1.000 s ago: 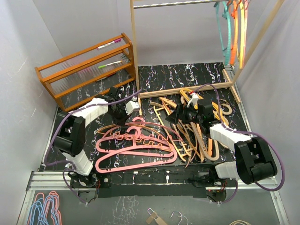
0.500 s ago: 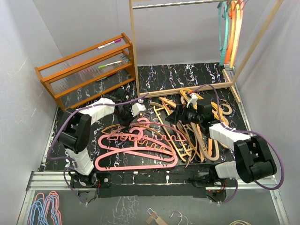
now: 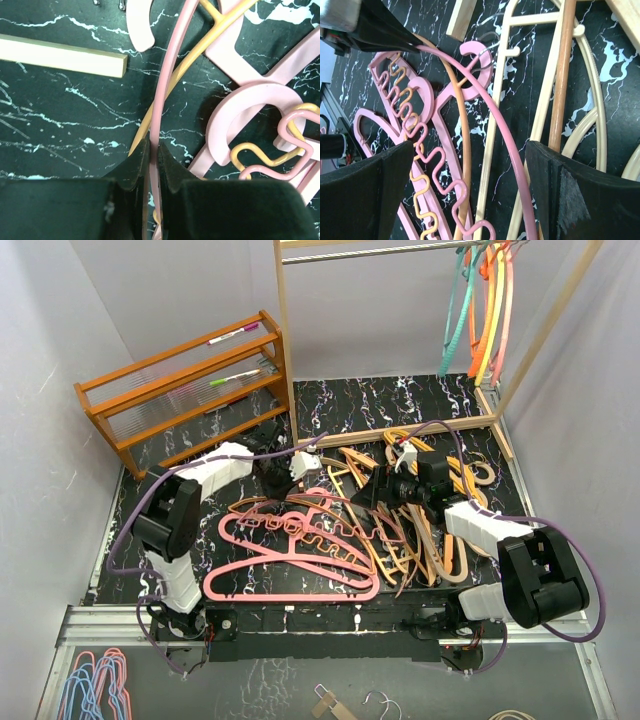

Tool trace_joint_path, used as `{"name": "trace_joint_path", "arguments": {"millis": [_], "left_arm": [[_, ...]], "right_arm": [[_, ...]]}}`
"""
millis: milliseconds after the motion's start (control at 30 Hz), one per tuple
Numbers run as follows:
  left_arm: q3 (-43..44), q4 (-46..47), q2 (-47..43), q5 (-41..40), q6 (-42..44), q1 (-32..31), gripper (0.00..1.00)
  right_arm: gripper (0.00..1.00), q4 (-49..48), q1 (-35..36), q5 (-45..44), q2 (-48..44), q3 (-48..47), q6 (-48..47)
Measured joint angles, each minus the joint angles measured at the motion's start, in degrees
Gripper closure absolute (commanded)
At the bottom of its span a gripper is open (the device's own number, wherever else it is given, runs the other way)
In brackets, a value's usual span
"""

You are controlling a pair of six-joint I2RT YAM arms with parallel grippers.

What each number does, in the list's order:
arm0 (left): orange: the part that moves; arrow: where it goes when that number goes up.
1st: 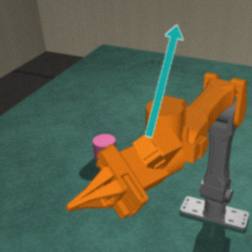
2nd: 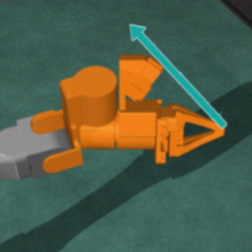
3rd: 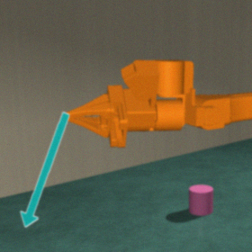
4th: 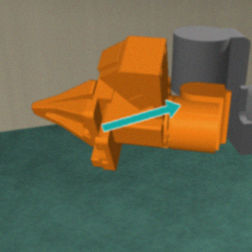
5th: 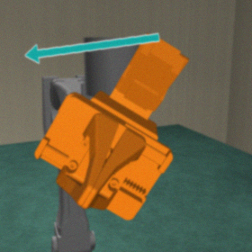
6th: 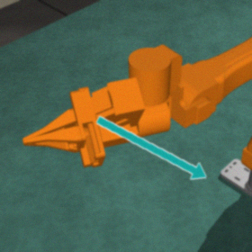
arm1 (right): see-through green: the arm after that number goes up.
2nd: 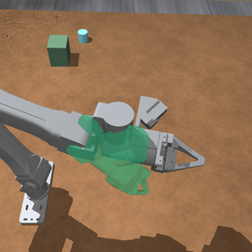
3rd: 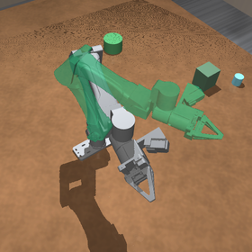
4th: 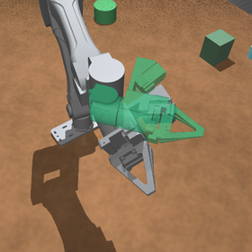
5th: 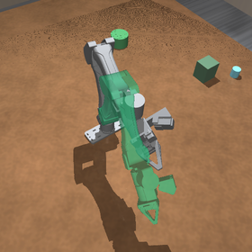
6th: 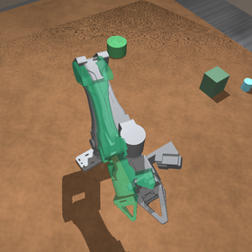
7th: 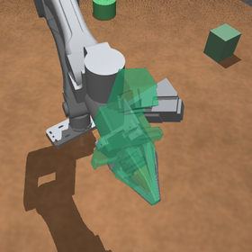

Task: Organize the hangers
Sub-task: Pick up the hanger at the center of the board.

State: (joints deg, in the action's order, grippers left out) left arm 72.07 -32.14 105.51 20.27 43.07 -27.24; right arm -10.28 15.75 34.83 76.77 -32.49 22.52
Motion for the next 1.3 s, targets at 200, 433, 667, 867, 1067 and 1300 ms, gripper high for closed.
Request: {"name": "trace_joint_path", "arguments": {"millis": [200,433,667,867,1067,1300], "left_arm": [[-2.0,0.3,-7.4,-1.9,1.0,0.0,1.00],[-0.3,-0.1,-14.9,-2.6,1.7,0.0,1.00],[2.7,-2.8,-15.0,-2.5,1.6,0.0,1.00],[6.7,-6.1,-15.0,-2.1,1.7,0.1,1.00],[12.6,-11.3,-15.0,-0.7,1.7,0.1,1.00],[20.4,-16.2,-15.5,0.5,1.7,0.1,1.00]], "right_arm": [[0.01,2.4,0.0,0.0,0.0,0.0,-0.7],[0.01,2.7,0.0,-0.2,0.0,0.2,-1.2],[0.01,0.8,0.0,-0.5,0.1,2.6,-0.7],[0.01,0.0,0.3,-2.1,0.2,2.7,-0.5],[0.01,-2.8,1.0,-4.0,-1.4,3.6,-0.6],[0.01,-7.8,2.8,-7.7,-2.8,4.9,-1.6]]}}
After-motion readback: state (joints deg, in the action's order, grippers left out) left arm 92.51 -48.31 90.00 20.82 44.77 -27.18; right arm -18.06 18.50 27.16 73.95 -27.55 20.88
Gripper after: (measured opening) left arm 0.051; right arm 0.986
